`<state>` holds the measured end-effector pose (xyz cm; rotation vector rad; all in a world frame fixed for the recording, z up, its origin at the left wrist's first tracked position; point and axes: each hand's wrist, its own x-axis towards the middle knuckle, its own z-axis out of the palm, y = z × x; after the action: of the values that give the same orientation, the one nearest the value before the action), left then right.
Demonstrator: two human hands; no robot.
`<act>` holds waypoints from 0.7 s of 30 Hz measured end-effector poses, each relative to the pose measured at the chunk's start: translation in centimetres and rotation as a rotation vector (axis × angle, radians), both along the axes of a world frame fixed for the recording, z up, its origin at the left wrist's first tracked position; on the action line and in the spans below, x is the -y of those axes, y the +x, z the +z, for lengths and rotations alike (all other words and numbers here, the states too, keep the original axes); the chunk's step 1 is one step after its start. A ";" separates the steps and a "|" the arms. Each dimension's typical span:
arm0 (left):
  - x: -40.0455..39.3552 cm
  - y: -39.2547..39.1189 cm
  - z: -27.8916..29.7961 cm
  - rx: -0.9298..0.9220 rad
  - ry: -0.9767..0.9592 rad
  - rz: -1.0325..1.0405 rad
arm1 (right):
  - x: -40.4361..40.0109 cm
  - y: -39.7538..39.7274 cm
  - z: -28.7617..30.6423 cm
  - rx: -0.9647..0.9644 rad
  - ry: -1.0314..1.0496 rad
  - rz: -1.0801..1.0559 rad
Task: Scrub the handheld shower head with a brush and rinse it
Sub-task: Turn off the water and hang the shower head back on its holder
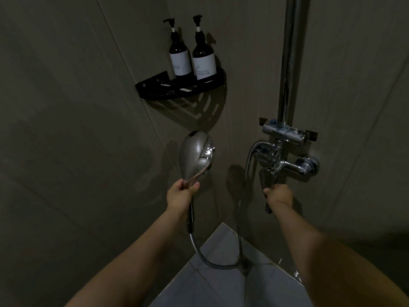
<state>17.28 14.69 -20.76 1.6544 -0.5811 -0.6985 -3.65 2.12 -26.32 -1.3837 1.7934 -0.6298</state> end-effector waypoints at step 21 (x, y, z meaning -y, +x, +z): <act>-0.1 0.1 -0.1 -0.046 -0.008 0.037 | -0.2 -0.1 0.4 -0.010 0.005 0.005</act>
<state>17.42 14.78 -20.84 1.6338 -0.5187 -0.7048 -3.78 2.36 -25.88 -1.3900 1.7978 -0.6165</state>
